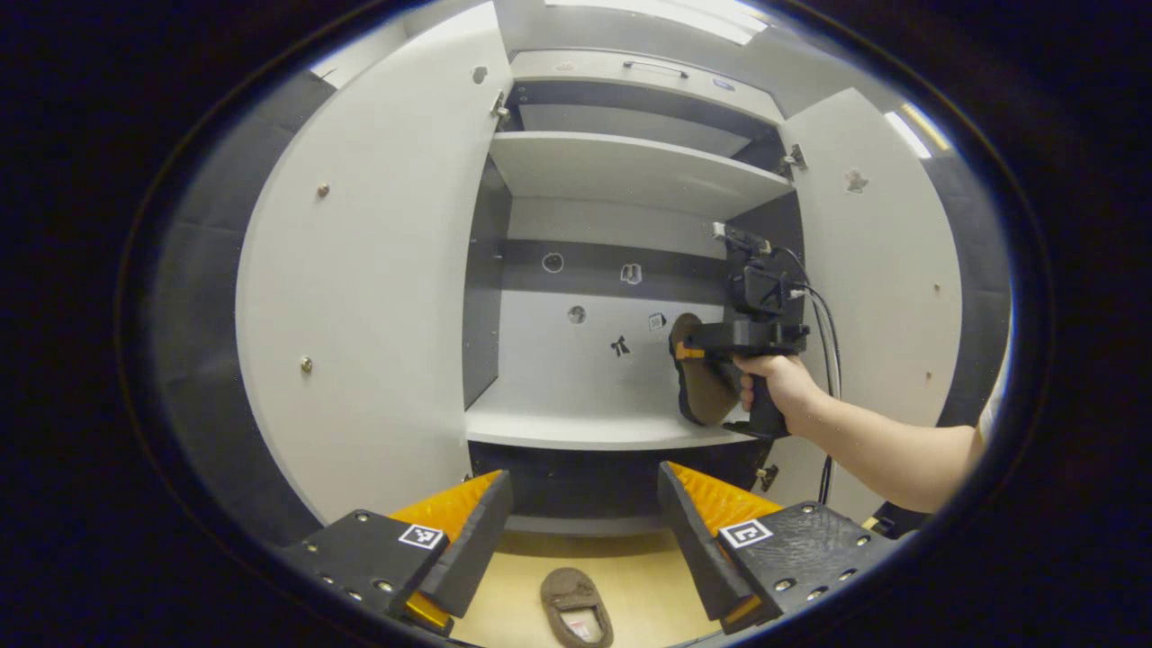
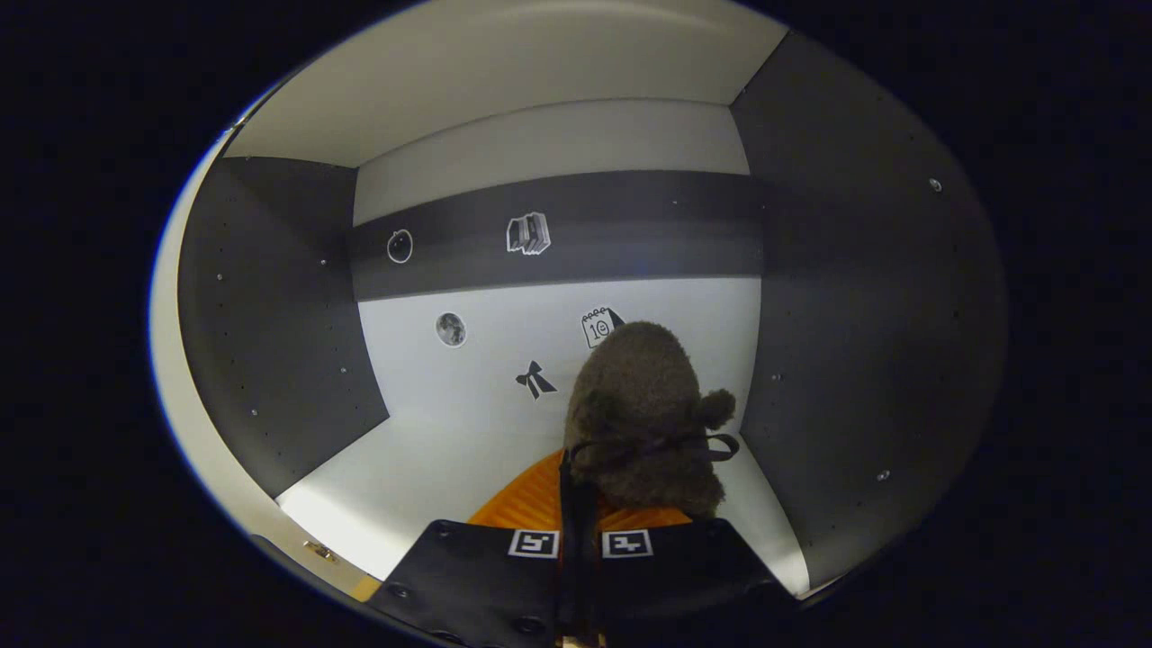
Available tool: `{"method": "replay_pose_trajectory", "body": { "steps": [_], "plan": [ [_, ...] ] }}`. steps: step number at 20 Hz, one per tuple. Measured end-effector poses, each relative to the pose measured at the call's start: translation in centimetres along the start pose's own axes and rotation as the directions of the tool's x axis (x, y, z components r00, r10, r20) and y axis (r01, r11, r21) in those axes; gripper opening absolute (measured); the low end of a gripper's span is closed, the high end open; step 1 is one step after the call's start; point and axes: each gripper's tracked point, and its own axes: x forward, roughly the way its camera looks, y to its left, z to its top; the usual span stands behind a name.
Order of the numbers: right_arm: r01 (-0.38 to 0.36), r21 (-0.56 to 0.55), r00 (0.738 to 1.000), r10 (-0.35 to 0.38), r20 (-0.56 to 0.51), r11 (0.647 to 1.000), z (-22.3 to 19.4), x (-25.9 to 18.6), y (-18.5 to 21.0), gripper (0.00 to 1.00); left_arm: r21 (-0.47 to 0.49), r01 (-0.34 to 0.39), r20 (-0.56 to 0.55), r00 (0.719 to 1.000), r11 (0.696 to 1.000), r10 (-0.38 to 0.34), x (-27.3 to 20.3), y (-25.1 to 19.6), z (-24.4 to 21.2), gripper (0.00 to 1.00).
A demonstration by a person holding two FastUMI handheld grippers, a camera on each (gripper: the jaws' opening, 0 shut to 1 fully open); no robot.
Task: Grab one shoe with the right hand and put it into the shoe cabinet, grab the other shoe with the left hand and put it into the shoe cabinet; then close the right door with the right hand and the left door with the left hand.
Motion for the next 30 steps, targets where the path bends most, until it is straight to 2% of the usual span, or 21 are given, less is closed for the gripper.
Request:
{"method": "replay_pose_trajectory", "body": {
  "steps": [6,7,9,11,12,13,15,20,23,24,27,29,30],
  "plan": [
    [-0.013,-0.019,0.999,0.013,0.038,1.0,-0.2,0.8,0.4,0.07,0.001,-0.023,-0.008,1.0,1.0,0.023,0.4,-0.5,0.0,0.94],
    [-0.005,-0.032,1.0,0.006,0.027,0.999,-0.6,0.9,0.2,0.18,0.002,-0.026,-0.011,1.0,1.0,0.026,0.4,-0.6,-0.2,0.94],
    [-0.006,-0.048,1.0,0.005,-0.011,0.999,-1.8,1.2,0.1,0.25,0.005,-0.037,-0.018,0.999,0.999,0.037,0.5,-0.5,-0.4,0.94],
    [-0.034,-0.026,0.999,0.033,-0.012,0.999,-1.6,1.0,0.8,0.51,0.01,-0.054,-0.019,0.998,0.998,0.054,0.4,-0.2,-0.6,0.94],
    [-0.037,-0.015,0.999,0.037,-0.006,0.999,-1.3,0.7,0.9,0.6,0.01,-0.064,-0.021,0.998,0.998,0.064,0.3,-0.1,-0.7,0.94],
    [-0.038,-0.006,0.999,0.038,0.005,0.999,-0.8,0.0,1.0,0.8,0.008,-0.074,-0.023,0.997,0.997,0.074,0.1,0.2,-0.9,0.94],
    [-0.04,0.001,0.999,0.04,0.03,0.999,0.1,-1.5,1.4,0.98,-0.002,-0.077,-0.036,0.996,0.997,0.077,-0.5,0.8,-1.9,0.94],
    [-0.014,-0.018,0.997,0.015,0.07,1.0,1.0,-7.2,2.3,0.98,-0.02,-0.081,-0.116,0.99,0.996,0.079,-1.0,3.0,-4.6,0.95],
    [0.012,-0.01,0.994,-0.011,0.106,1.0,0.6,-11.9,3.2,0.98,-0.011,-0.003,-0.137,0.991,1.0,0.002,-0.6,2.9,-5.4,0.95],
    [0.022,-0.007,0.992,-0.021,0.121,1.0,0.3,-13.5,3.5,0.92,0.009,0.023,-0.162,0.987,1.0,-0.021,-0.2,2.8,-6.3,0.95],
    [0.048,-0.038,0.988,-0.042,0.148,0.998,-1.1,-17.7,4.1,0.98,0.057,0.068,-0.284,0.958,0.996,-0.05,0.3,2.5,-10.1,0.95],
    [0.077,-0.056,0.987,-0.068,0.147,0.995,-2.2,-20.1,3.7,1.0,0.033,0.096,-0.343,0.936,0.995,-0.079,0.4,1.8,-13.0,0.95],
    [0.086,-0.061,0.987,-0.077,0.141,0.994,-3.1,-21.3,3.6,0.93,0.022,0.108,-0.377,0.922,0.994,-0.092,0.4,1.5,-14.7,0.95]
  ]
}}
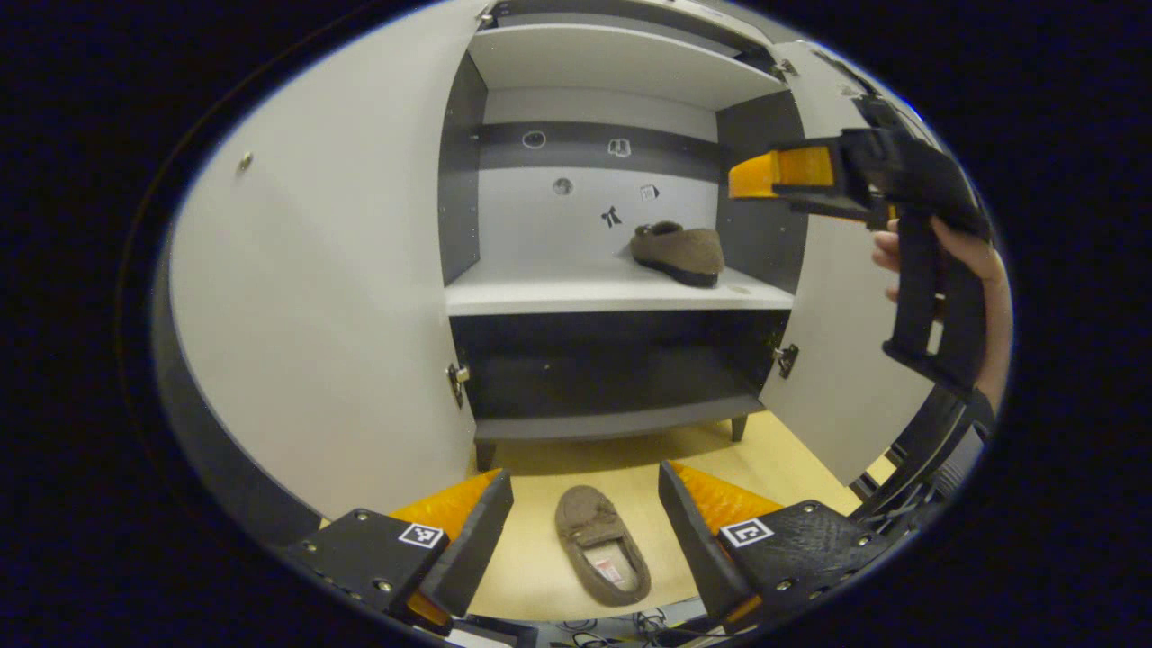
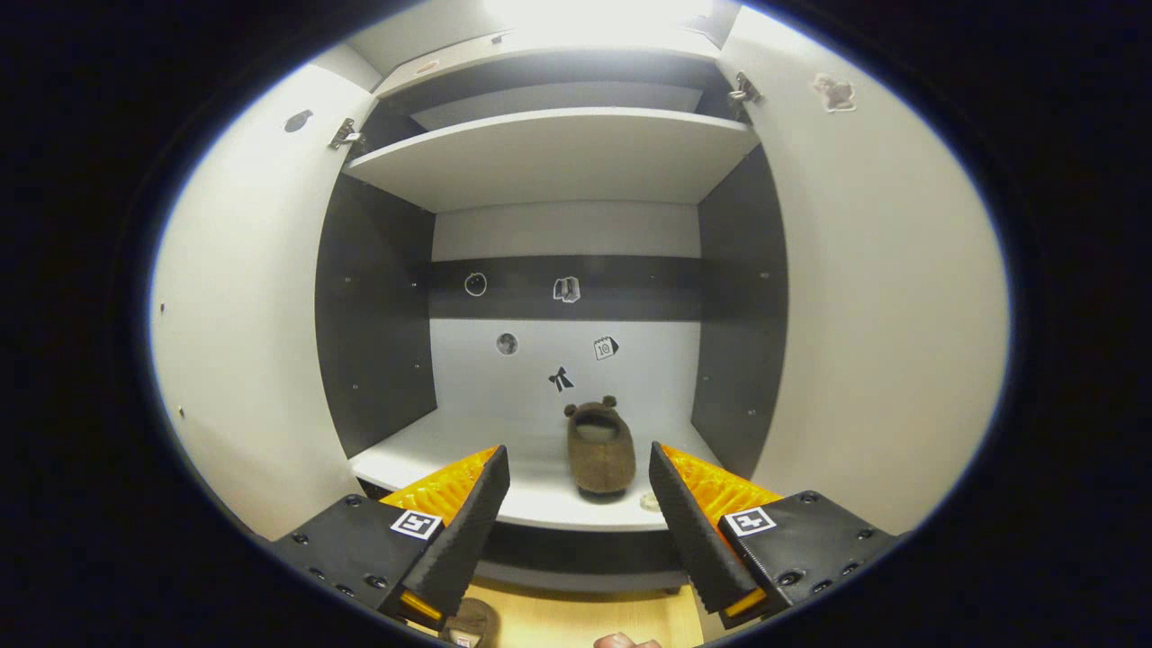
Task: Grab one shoe with the right hand and put it into the shoe cabinet, grab the other shoe with the left hand and put it into the shoe cabinet; then close the right door with the right hand and the left door with the left hand.
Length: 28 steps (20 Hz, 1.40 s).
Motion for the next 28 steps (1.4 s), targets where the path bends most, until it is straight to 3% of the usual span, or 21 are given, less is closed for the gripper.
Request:
{"method": "replay_pose_trajectory", "body": {
  "steps": [1,3,4,6,8,9,14,15,16,20,21,23,24,25,26,28],
  "plan": [
    [0.005,-0.011,1.0,-0.005,-0.006,1.0,-0.7,-1.1,-0.3,0.98,0.005,0.012,-0.037,0.999,1.0,-0.011,0.7,-0.1,-1.7,0.95],
    [0.042,-0.048,0.999,-0.044,-0.03,0.998,-2.3,-3.2,-1.4,0.98,0.055,0.006,-0.099,0.995,0.998,0.0,2.1,0.6,-4.5,1.0],
    [0.064,-0.051,0.996,-0.067,-0.054,0.997,-3.4,-4.2,-2.0,0.99,0.079,0.007,-0.124,0.992,0.997,0.002,2.6,0.8,-5.5,0.95],
    [0.089,-0.016,0.991,-0.09,-0.098,0.996,-5.2,-6.4,-2.5,0.94,0.106,0.029,-0.166,0.986,0.994,-0.011,3.5,0.4,-7.3,1.0],
    [0.115,0.016,0.985,-0.112,-0.132,0.993,-6.9,-8.4,-3.3,0.99,0.122,0.041,-0.204,0.979,0.992,-0.015,5.0,0.4,-9.4,0.95],
    [0.131,0.027,0.981,-0.125,-0.145,0.991,-7.5,-9.3,-3.6,0.99,0.135,0.041,-0.228,0.974,0.99,-0.01,5.7,0.5,-10.6,1.0],
    [0.166,-0.01,0.967,-0.165,-0.195,0.986,-10.6,-13.8,-4.8,0.98,0.194,0.081,-0.336,0.942,0.978,-0.012,7.5,0.8,-15.1,0.95],
    [0.18,-0.009,0.963,-0.178,-0.201,0.984,-10.9,-14.7,-4.9,0.94,0.203,0.096,-0.372,0.928,0.974,-0.014,7.6,0.8,-16.0,0.95],
    [0.195,-0.007,0.959,-0.193,-0.208,0.981,-11.2,-15.7,-5.4,0.99,0.211,0.103,-0.39,0.921,0.972,-0.013,7.7,1.0,-16.5,0.95],
    [0.292,-0.041,0.928,-0.293,-0.232,0.956,-12.0,-19.4,-8.2,0.94,0.207,0.109,-0.412,0.911,0.972,-0.015,8.9,1.1,-17.2,0.95],
    [0.308,-0.041,0.922,-0.309,-0.231,0.95,-11.9,-20.6,-8.6,0.99,0.2,0.106,-0.409,0.912,0.974,-0.015,9.2,1.1,-17.2,0.95],
    [0.342,-0.055,0.91,-0.345,-0.23,0.938,-11.8,-22.7,-9.5,0.99,0.177,0.106,-0.401,0.916,0.978,-0.026,10.1,0.9,-17.4,0.93],
    [0.368,-0.075,0.898,-0.375,-0.232,0.927,-11.9,-23.8,-10.2,0.98,0.172,0.104,-0.4,0.916,0.98,-0.027,10.4,1.0,-17.5,1.0],
    [0.394,-0.093,0.884,-0.405,-0.232,0.914,-11.9,-25.0,-10.7,0.99,0.167,0.107,-0.399,0.916,0.98,-0.032,10.6,1.0,-17.6,0.92],
    [0.414,-0.102,0.874,-0.426,-0.234,0.904,-11.9,-26.0,-11.1,0.99,0.167,0.091,-0.398,0.917,0.982,-0.017,11.2,1.4,-18.0,0.97],
    [0.455,-0.097,0.851,-0.464,-0.244,0.885,-12.0,-27.9,-11.9,0.99,0.14,0.107,-0.414,0.909,0.984,-0.04,11.3,1.2,-18.5,0.64]
  ]
}}
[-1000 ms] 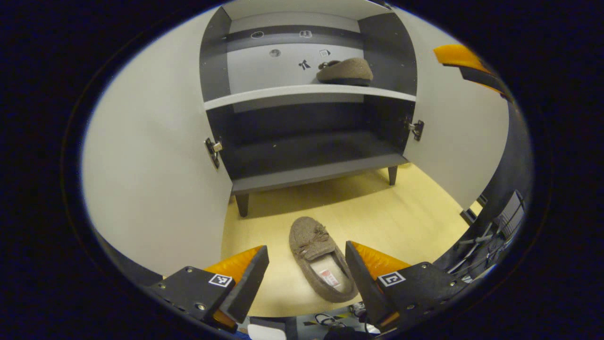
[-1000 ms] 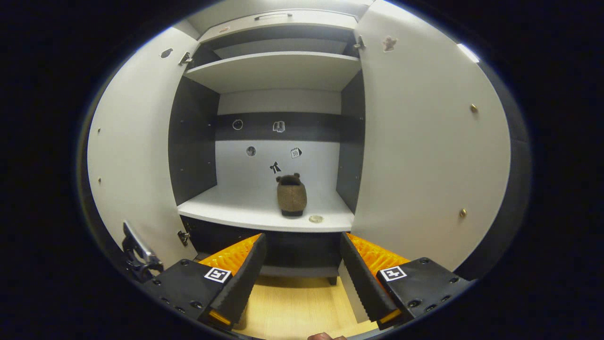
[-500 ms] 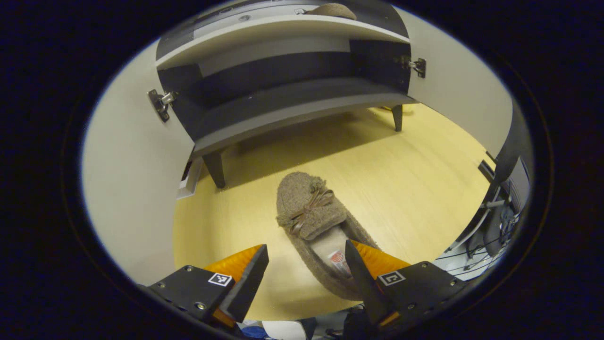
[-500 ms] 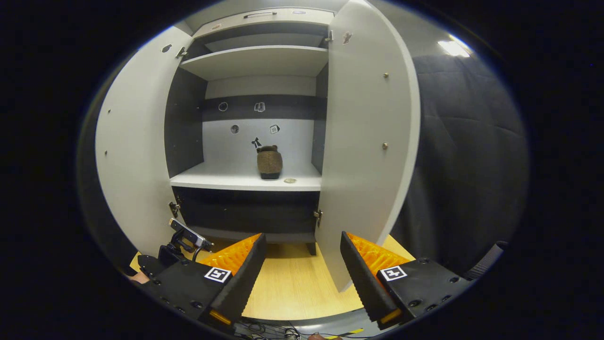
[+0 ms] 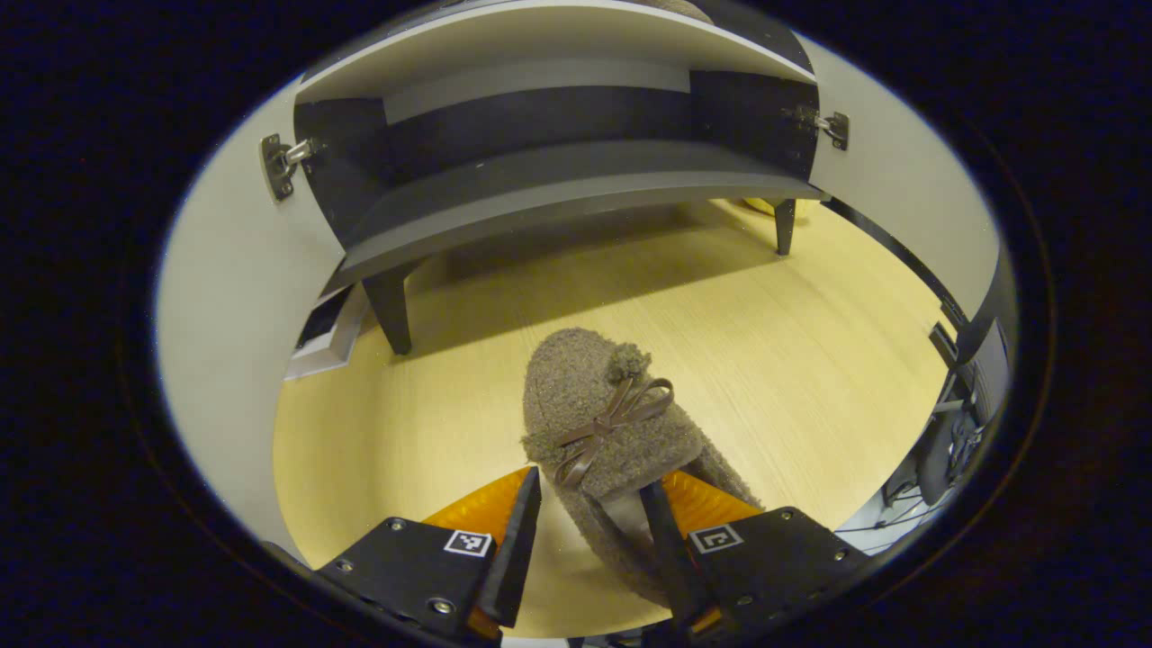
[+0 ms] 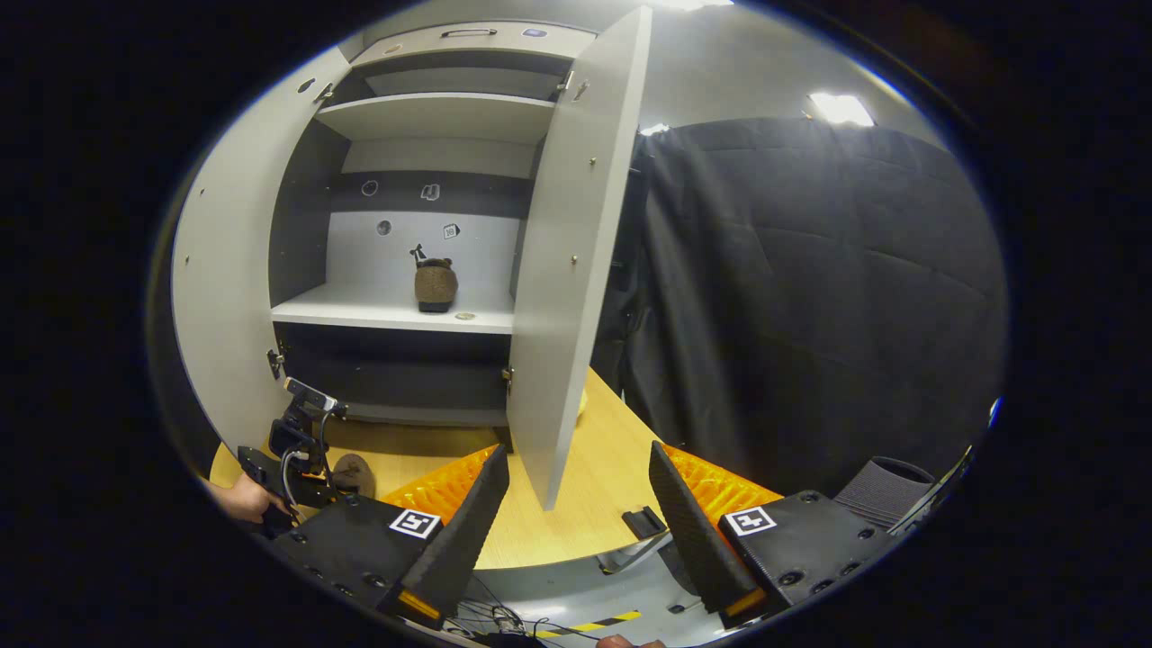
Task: Grab one shoe with the right hand and put it into the shoe cabinet, grab the other shoe with the left hand and put it into the shoe cabinet; then close the right door with the right hand and the left door with the left hand.
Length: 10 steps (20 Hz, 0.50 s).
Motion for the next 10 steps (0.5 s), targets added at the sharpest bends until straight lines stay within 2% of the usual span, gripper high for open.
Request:
{"method": "replay_pose_trajectory", "body": {
  "steps": [1,2,3,4,5,6,7,8,10],
  "plan": [
    [0.024,0.019,1.0,-0.024,-0.001,1.0,-0.1,-0.4,-0.8,0.99,-0.013,0.026,0.0,1.0,1.0,-0.026,0.0,-0.5,-0.1,0.64],
    [0.052,0.051,0.999,-0.053,0.002,0.997,-0.2,-0.6,-1.6,0.99,-0.019,0.008,0.001,1.0,1.0,-0.008,-0.8,-0.2,-0.2,0.64],
    [0.079,0.084,0.997,-0.08,0.004,0.993,-0.2,-0.7,-2.2,0.99,-0.008,0.011,-0.013,1.0,1.0,-0.011,0.3,-0.4,-0.7,0.57],
    [0.105,0.11,0.994,-0.106,0.006,0.988,-0.2,-0.6,-2.8,0.94,0.008,0.008,-0.003,1.0,1.0,-0.008,0.2,-0.4,-0.6,0.5],
    [0.128,0.125,0.992,-0.13,0.003,0.984,-0.4,-0.3,-3.3,0.99,0.017,0.006,0.006,1.0,1.0,-0.006,0.4,-0.3,-0.5,0.51],
    [0.14,0.133,0.99,-0.141,0.001,0.981,-0.4,-0.1,-4.0,0.94,0.013,0.002,-0.005,1.0,1.0,-0.001,0.4,-0.3,-0.7,0.55],
    [0.144,0.134,0.989,-0.146,0.007,0.98,-0.3,0.1,-4.5,0.94,0.007,-0.004,-0.001,1.0,1.0,0.004,0.4,-0.3,-0.5,0.55],
    [0.147,0.129,0.989,-0.15,0.017,0.981,0.0,0.4,-5.1,0.99,0.013,-0.084,0.001,0.996,0.996,0.084,0.5,1.2,-0.4,0.55],
    [0.149,0.113,0.987,-0.154,0.036,0.982,0.7,1.6,-6.3,0.99,-0.012,-0.098,-0.02,0.995,0.995,0.098,0.6,1.2,-0.6,0.1]
  ]
}}
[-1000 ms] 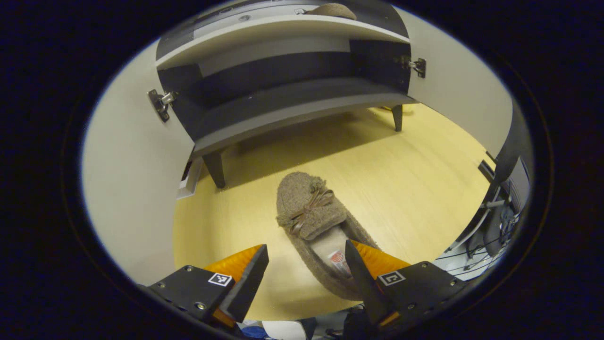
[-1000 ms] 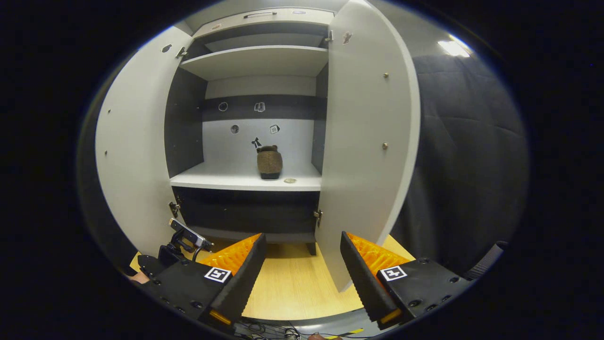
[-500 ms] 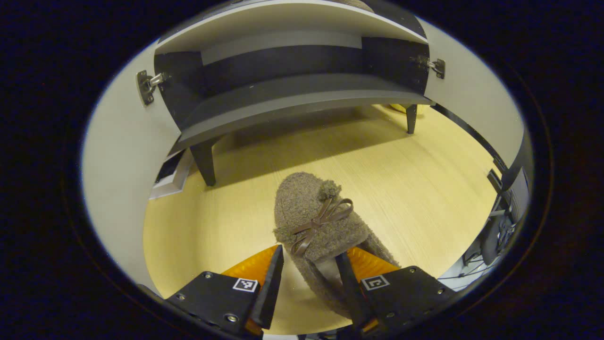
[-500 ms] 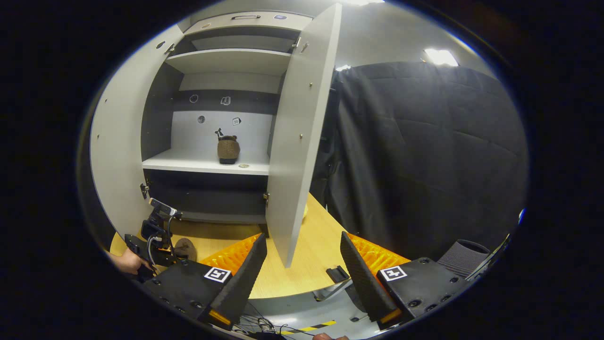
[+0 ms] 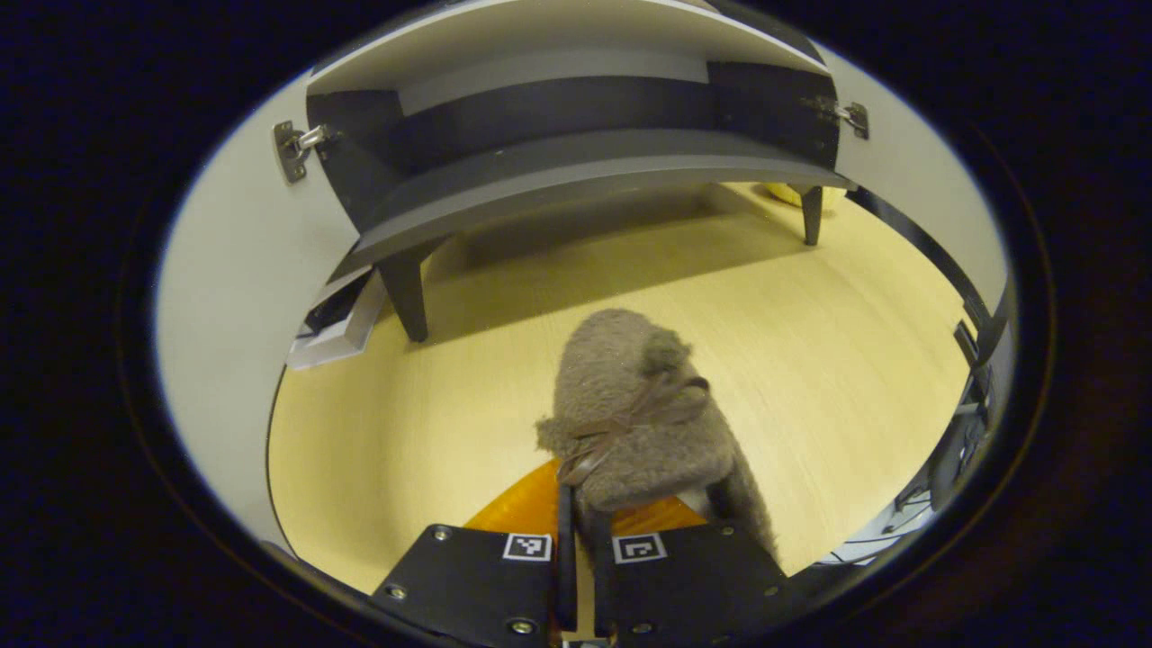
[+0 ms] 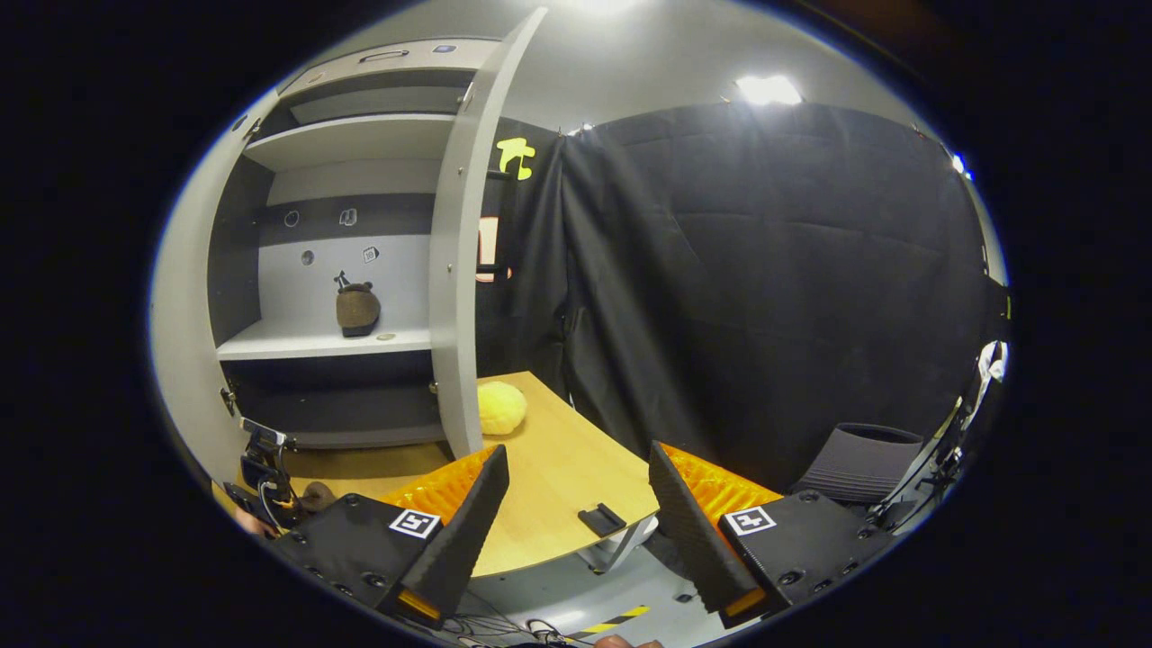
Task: Grab one shoe with the right hand and put it into the shoe cabinet, grab the other shoe with the left hand and put it into the shoe cabinet; then close the right door with the right hand and the left door with the left hand.
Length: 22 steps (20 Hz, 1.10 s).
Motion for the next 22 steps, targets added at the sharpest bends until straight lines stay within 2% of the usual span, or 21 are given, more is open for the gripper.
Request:
{"method": "replay_pose_trajectory", "body": {
  "steps": [1,2,3,4,9,10,11,17,22],
  "plan": [
    [-0.004,-0.003,1.0,0.004,0.011,1.0,0.4,0.9,-0.5,0.94,-0.003,-0.004,0.003,1.0,1.0,0.004,0.1,0.0,0.2,0.11],
    [-0.009,-0.003,1.0,0.009,0.025,1.0,1.0,1.9,-0.8,0.94,-0.009,-0.024,0.009,1.0,1.0,0.024,-0.1,0.4,0.6,0.1],
    [-0.015,0.001,0.999,0.015,0.04,1.0,1.6,2.9,-1.1,0.99,-0.029,-0.024,-0.008,1.0,0.999,0.024,-0.4,0.3,0.6,0.06],
    [-0.02,0.007,0.998,0.02,0.058,1.0,2.2,4.2,-1.6,0.99,-0.048,-0.028,-0.022,0.999,0.998,0.027,-0.6,0.2,0.8,0.02],
    [-0.082,0.033,0.992,0.078,0.097,0.996,4.1,10.8,-3.4,0.94,-0.114,-0.104,-0.008,0.995,0.988,0.104,-2.3,1.4,2.2,0.02],
    [-0.098,0.028,0.99,0.095,0.102,0.995,4.2,12.1,-3.9,0.99,-0.142,-0.11,-0.002,0.994,0.984,0.111,-2.7,1.8,2.6,0.02],
    [-0.113,0.022,0.988,0.11,0.106,0.993,4.3,13.3,-4.3,0.99,-0.176,-0.116,0.003,0.993,0.978,0.118,-3.3,2.0,3.1,0.02],
    [-0.196,0.04,0.978,0.192,0.083,0.98,4.8,19.9,-5.4,0.99,-0.328,-0.162,0.058,0.98,0.931,0.191,-4.2,3.3,5.9,0.02],
    [-0.2,0.042,0.978,0.196,0.074,0.979,6.8,22.9,-6.3,0.99,-0.359,-0.167,0.162,0.958,0.918,0.237,-6.3,4.3,9.0,0.02]
  ]
}}
